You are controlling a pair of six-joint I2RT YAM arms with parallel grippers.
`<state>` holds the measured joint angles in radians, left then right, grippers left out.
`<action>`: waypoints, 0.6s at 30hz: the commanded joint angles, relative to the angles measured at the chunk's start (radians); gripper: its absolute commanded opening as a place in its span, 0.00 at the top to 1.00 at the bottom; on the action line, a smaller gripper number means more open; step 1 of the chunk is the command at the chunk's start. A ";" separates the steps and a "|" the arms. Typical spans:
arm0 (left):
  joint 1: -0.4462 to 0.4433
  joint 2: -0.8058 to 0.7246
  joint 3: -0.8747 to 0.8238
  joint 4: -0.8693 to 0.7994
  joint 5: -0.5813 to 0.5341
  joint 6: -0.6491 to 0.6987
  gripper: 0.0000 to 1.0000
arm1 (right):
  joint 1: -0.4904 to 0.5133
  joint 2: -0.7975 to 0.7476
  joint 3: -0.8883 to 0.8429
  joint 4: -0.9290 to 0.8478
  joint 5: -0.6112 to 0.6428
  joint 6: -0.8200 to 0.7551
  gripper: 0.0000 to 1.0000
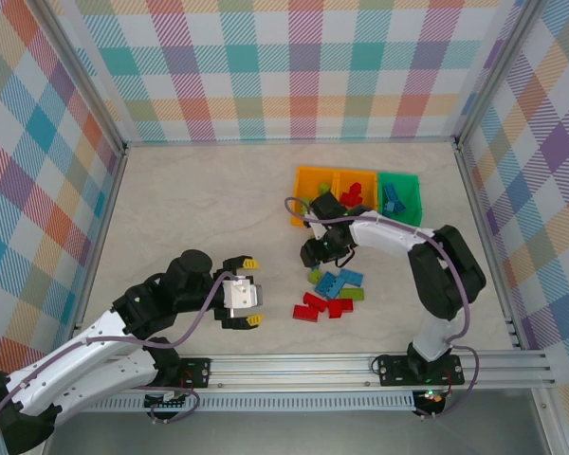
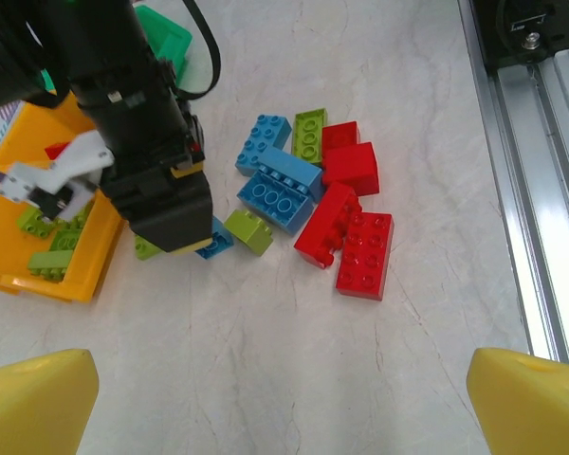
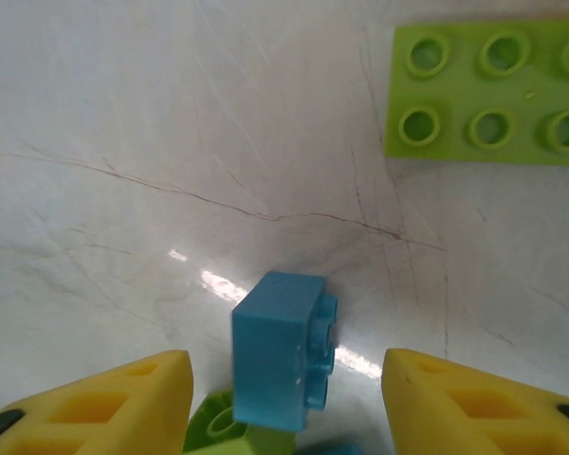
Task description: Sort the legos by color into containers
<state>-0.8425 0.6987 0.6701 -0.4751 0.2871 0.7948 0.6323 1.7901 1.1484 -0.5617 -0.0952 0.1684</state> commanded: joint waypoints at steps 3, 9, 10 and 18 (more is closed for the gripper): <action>0.010 -0.007 -0.020 -0.012 0.000 0.029 0.00 | 0.012 0.036 0.026 0.009 -0.005 -0.013 0.62; 0.009 -0.008 -0.026 -0.004 0.000 0.034 0.00 | 0.012 -0.005 0.002 0.034 0.015 0.002 0.76; 0.010 -0.010 -0.026 -0.004 -0.002 0.034 0.00 | 0.012 -0.021 -0.005 0.036 0.022 0.005 0.77; 0.011 -0.012 -0.046 0.152 -0.140 -0.134 0.00 | -0.009 -0.304 -0.107 0.157 0.219 0.075 0.87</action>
<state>-0.8425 0.6952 0.6365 -0.4198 0.2131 0.7506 0.6342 1.5913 1.0649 -0.4812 0.0185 0.1993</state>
